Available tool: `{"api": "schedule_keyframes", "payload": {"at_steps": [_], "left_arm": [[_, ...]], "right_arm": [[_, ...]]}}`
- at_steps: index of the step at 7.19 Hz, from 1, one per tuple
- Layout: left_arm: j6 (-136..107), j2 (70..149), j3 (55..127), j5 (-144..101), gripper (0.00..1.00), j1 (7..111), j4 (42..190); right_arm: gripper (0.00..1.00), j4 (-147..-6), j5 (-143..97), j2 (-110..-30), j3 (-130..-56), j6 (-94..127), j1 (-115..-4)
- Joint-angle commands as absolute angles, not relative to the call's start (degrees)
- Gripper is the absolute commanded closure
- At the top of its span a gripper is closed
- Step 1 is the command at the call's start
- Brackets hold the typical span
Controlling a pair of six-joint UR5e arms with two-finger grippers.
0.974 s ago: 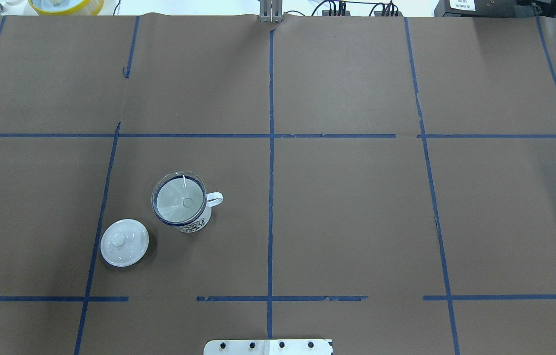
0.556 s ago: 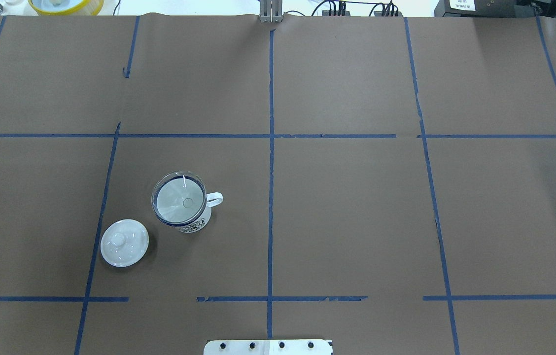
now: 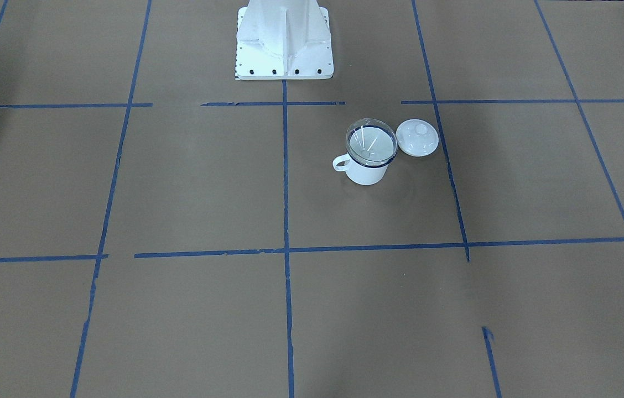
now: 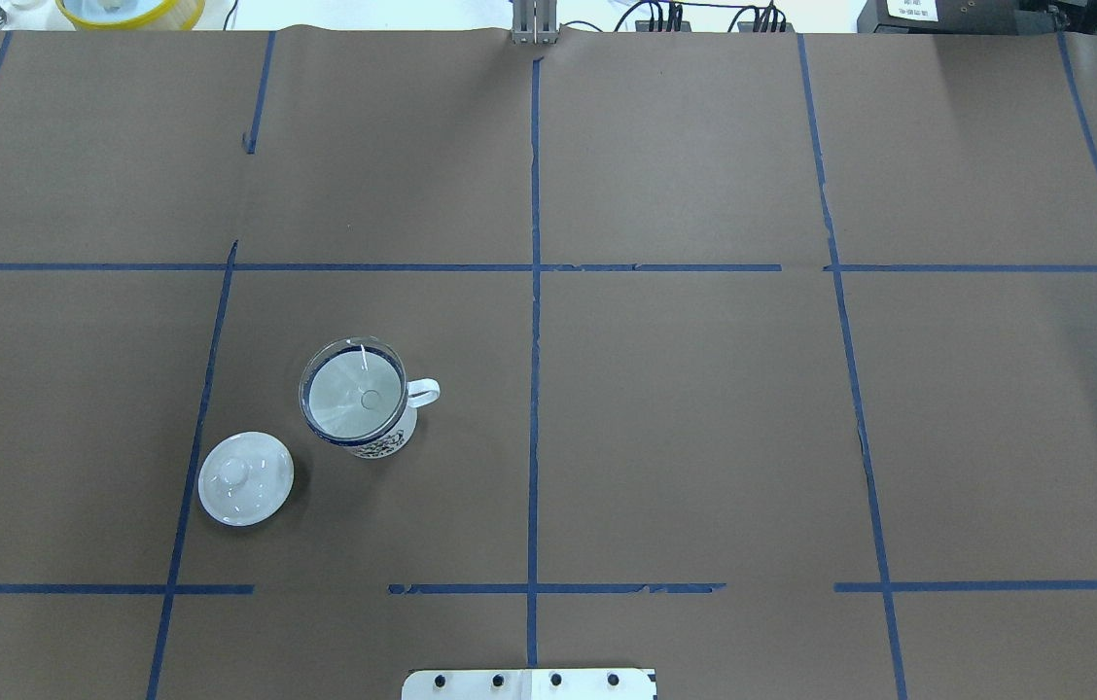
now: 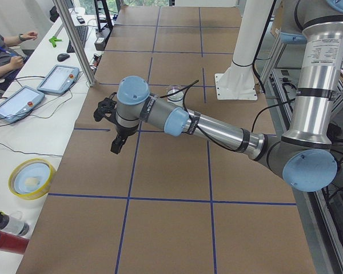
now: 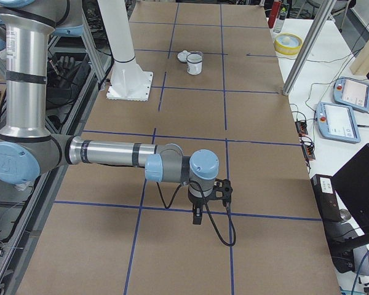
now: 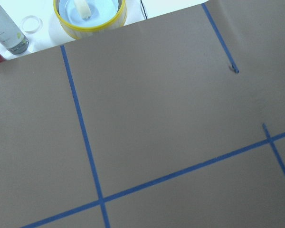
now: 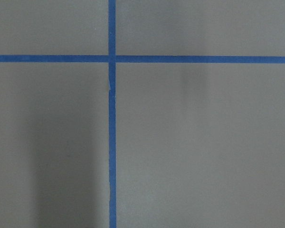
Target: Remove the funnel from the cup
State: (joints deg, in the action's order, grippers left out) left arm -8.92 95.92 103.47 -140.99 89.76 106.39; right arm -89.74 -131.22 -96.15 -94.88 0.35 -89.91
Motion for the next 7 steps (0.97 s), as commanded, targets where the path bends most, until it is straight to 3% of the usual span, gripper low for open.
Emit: {"api": "schedule_keyframes", "payload": {"at_steps": [1,3,5,7], "left_arm": [[-26.3,96.5,107.1,-140.6,0.0,78.7,112.3],[-49.7,99.9,112.5,-131.6,0.0,65.3,112.1],[-69.3,109.0,112.4,-124.8,0.0,51.7,109.6],[-77.8,119.2,111.8,-115.0,0.0,40.2,96.2]], "right_arm": [[0.0,-89.7,-131.2,-96.2,-94.9,0.4,-89.9],[0.0,-89.7,-131.2,-96.2,-94.9,0.4,-89.9],[0.0,-89.7,-131.2,-96.2,-94.9,0.4,-89.9],[0.0,-89.7,-131.2,-96.2,-94.8,0.4,-89.9]]}}
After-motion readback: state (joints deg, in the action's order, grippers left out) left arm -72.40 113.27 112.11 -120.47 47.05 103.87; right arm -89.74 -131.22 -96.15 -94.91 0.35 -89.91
